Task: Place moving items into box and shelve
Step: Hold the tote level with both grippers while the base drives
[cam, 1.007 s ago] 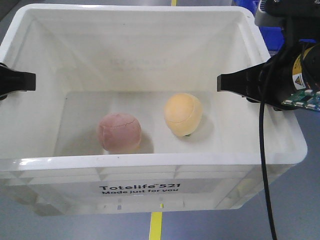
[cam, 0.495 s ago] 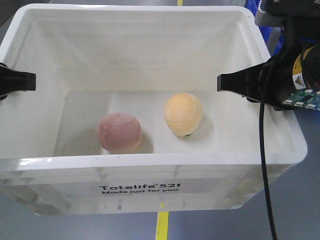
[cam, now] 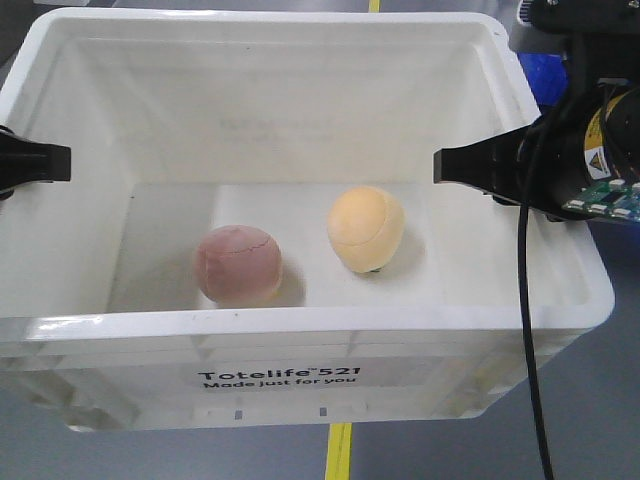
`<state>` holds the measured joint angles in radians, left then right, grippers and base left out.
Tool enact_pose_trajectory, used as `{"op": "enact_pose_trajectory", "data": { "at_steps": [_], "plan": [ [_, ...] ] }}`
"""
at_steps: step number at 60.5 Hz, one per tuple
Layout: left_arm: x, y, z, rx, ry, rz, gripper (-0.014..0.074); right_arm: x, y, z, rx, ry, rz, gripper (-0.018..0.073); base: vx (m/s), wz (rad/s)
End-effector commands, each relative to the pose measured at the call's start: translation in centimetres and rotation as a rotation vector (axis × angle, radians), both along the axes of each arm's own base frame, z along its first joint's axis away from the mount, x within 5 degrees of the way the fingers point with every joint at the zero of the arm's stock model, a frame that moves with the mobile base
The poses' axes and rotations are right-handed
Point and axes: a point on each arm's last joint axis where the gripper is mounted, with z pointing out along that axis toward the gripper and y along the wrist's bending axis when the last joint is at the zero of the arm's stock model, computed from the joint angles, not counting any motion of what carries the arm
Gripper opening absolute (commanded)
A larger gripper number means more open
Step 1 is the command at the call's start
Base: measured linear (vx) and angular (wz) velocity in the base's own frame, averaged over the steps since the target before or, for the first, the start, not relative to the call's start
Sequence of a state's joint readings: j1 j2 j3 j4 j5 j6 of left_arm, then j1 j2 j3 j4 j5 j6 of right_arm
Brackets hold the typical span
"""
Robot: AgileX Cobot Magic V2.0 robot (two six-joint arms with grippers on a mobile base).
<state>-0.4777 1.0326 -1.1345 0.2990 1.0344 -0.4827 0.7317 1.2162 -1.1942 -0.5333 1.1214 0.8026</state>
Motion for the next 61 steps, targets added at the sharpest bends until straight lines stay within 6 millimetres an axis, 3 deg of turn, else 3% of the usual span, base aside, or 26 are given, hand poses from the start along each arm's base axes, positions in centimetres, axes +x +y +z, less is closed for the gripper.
{"op": "enact_pose_trajectory", "data": {
  "at_steps": [1, 61],
  "plan": [
    [-0.06, 0.03, 2.58, -0.038, -0.181, -0.032, -0.0022, 0.27, -0.82, 2.91, -0.006, -0.192, 0.029, 0.0075, 0.42, 0.02],
    [-0.06, 0.03, 2.58, -0.038, -0.181, -0.032, -0.0022, 0.27, -0.82, 2.91, -0.006, -0.192, 0.029, 0.0075, 0.43, -0.04]
  ]
}}
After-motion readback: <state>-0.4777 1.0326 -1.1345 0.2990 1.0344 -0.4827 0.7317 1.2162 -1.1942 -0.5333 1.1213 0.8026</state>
